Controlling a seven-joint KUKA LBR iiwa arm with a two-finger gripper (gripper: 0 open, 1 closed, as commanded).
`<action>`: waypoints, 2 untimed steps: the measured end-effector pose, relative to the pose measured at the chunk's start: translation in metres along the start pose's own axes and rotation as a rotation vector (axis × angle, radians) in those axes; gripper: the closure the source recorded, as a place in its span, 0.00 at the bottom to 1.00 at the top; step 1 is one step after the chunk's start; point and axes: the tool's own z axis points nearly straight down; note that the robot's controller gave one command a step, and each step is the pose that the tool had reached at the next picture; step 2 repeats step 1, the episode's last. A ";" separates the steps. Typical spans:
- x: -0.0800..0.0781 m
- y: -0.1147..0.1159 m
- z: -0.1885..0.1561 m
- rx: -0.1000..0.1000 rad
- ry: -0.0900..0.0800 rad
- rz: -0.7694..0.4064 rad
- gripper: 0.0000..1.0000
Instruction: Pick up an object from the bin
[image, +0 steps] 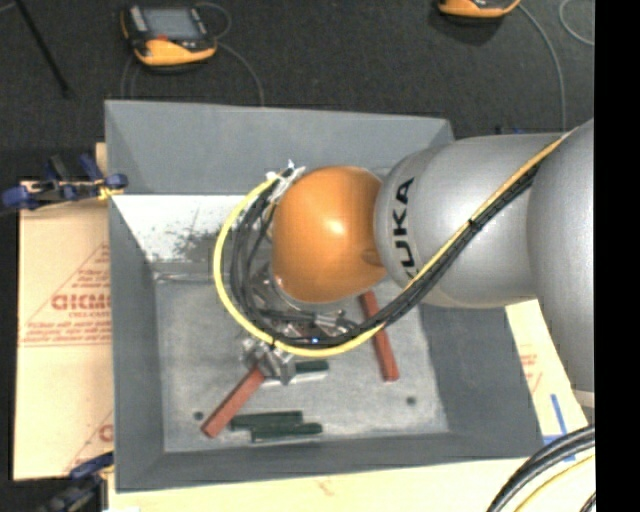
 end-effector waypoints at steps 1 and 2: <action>0.008 -0.003 -0.018 0.004 0.003 0.104 1.00; 0.008 -0.003 -0.018 0.004 0.003 0.104 1.00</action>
Offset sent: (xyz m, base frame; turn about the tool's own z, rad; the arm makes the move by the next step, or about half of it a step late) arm 0.0241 0.0317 0.0630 0.0402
